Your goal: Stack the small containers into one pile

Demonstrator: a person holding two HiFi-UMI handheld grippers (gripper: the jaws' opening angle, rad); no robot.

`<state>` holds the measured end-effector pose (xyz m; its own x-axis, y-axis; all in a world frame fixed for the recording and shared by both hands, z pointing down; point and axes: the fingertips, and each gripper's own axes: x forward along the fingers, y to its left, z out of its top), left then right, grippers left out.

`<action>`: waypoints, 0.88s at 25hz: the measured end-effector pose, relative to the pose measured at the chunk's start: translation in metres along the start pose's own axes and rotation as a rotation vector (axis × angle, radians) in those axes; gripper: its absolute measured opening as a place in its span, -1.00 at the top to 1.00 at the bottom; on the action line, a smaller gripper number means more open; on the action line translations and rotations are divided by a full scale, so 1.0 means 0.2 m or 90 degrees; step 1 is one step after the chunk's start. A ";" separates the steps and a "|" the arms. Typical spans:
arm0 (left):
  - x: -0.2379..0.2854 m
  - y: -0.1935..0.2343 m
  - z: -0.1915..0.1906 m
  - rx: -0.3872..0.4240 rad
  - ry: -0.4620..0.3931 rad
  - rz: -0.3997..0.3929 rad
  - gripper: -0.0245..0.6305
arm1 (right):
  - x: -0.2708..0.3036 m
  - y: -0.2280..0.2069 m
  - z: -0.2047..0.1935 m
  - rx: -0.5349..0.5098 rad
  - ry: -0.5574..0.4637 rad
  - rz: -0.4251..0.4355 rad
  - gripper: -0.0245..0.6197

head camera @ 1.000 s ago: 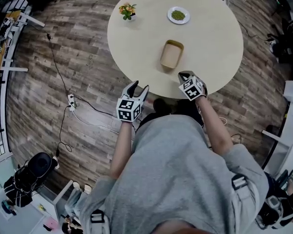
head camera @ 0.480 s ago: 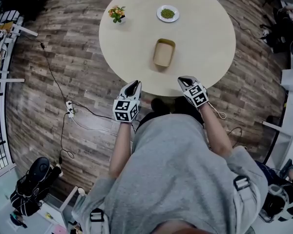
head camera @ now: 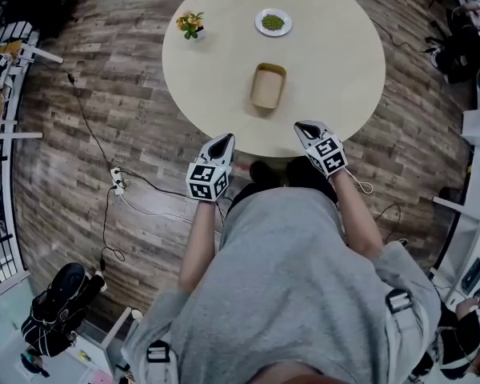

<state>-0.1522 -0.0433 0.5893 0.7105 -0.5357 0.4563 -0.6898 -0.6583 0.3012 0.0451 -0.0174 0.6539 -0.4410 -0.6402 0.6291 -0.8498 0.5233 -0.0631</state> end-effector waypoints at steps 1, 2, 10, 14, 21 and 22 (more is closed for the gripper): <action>0.00 0.00 0.00 0.000 0.001 0.001 0.87 | 0.00 0.00 0.00 -0.002 0.000 0.001 0.91; 0.01 0.01 0.00 0.000 0.003 0.002 0.87 | 0.01 -0.01 0.00 -0.003 0.001 0.003 0.91; 0.01 0.00 -0.02 -0.005 0.004 0.016 0.86 | 0.03 -0.01 0.00 -0.031 0.012 0.023 0.91; -0.01 0.01 -0.02 0.001 0.006 0.019 0.86 | 0.06 -0.01 0.03 -0.035 0.008 0.025 0.91; -0.01 0.06 0.01 0.013 0.006 0.022 0.86 | 0.09 -0.01 0.06 -0.036 -0.002 0.021 0.91; -0.01 0.06 0.01 0.015 0.007 0.021 0.86 | 0.09 -0.01 0.06 -0.035 -0.002 0.020 0.91</action>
<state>-0.1619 -0.0506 0.5892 0.6863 -0.5514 0.4742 -0.7089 -0.6530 0.2666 0.0351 -0.0362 0.6565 -0.4677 -0.6248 0.6251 -0.8187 0.5728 -0.0400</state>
